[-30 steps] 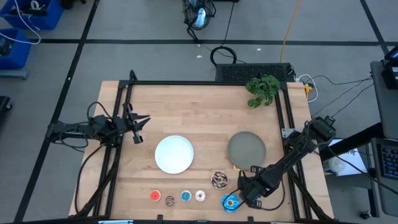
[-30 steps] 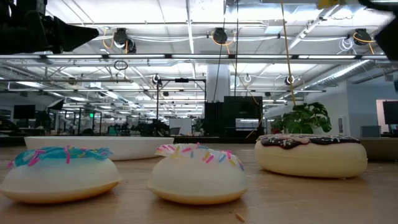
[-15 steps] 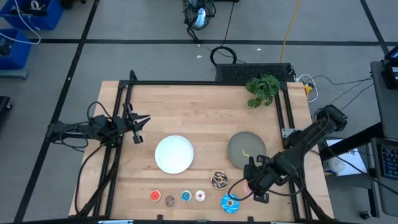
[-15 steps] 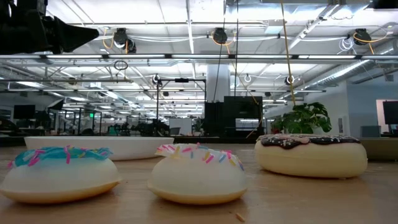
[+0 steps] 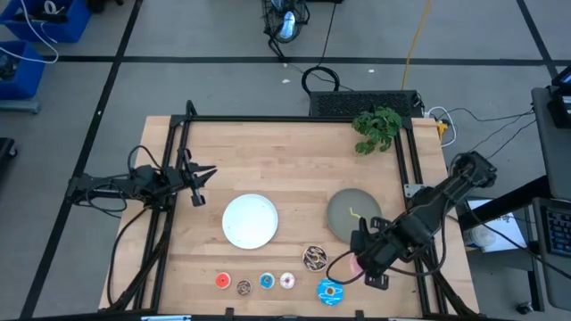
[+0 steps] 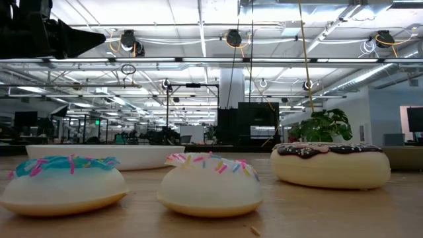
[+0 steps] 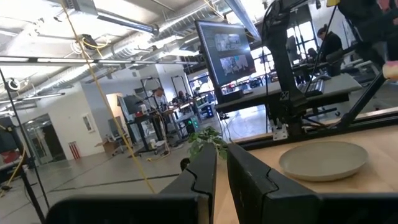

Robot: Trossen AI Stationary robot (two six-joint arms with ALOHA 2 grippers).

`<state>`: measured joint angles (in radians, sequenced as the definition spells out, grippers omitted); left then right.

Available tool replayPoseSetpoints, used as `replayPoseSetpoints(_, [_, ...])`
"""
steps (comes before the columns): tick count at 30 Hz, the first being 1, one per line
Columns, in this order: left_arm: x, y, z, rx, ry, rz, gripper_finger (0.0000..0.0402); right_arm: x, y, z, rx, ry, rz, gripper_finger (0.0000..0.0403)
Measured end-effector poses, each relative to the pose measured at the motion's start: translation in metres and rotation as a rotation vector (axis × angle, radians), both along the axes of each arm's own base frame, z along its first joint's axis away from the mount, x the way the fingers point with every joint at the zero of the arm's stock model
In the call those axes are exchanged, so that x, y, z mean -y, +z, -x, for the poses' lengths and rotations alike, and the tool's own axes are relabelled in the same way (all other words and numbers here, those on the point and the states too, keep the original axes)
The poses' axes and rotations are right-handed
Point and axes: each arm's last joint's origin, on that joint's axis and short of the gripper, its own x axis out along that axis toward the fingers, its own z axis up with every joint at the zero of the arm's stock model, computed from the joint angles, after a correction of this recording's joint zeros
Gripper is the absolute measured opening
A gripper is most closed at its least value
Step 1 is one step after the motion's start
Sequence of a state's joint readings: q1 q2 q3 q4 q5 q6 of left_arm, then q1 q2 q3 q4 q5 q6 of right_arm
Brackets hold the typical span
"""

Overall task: Pick & Place donuts
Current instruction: Put the big pink donut on the gray plate

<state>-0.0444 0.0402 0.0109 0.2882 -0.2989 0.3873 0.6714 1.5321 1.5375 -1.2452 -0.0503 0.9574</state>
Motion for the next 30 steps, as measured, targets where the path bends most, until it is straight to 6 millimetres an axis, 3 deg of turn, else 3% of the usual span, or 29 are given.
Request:
replayPoseSetpoints(10, [0.000, 0.000, 0.000, 0.001, 0.000, 0.001, 0.0047, -0.001, -0.002, -0.001, -0.012, -0.001, 0.006, 0.0008])
replayPoseSetpoints(14, [0.000, 0.000, 0.000, 0.001, 0.000, 0.000, 0.0047, 0.010, -0.002, -0.008, -0.030, -0.086, 0.006, 0.0008])
replayPoseSetpoints(19, [0.000, 0.000, 0.000, 0.004, 0.000, 0.001, 0.0047, 0.045, -0.004, -0.022, -0.073, -0.118, 0.059, 0.0008])
replayPoseSetpoints(25, [0.000, 0.000, 0.000, 0.005, 0.000, 0.000, 0.0047, 0.108, -0.005, -0.034, -0.170, -0.139, 0.126, 0.0008])
replayPoseSetpoints(30, [0.000, 0.000, 0.000, 0.005, 0.001, -0.001, 0.0047, 0.152, -0.005, -0.042, -0.154, -0.117, 0.133, 0.0008])
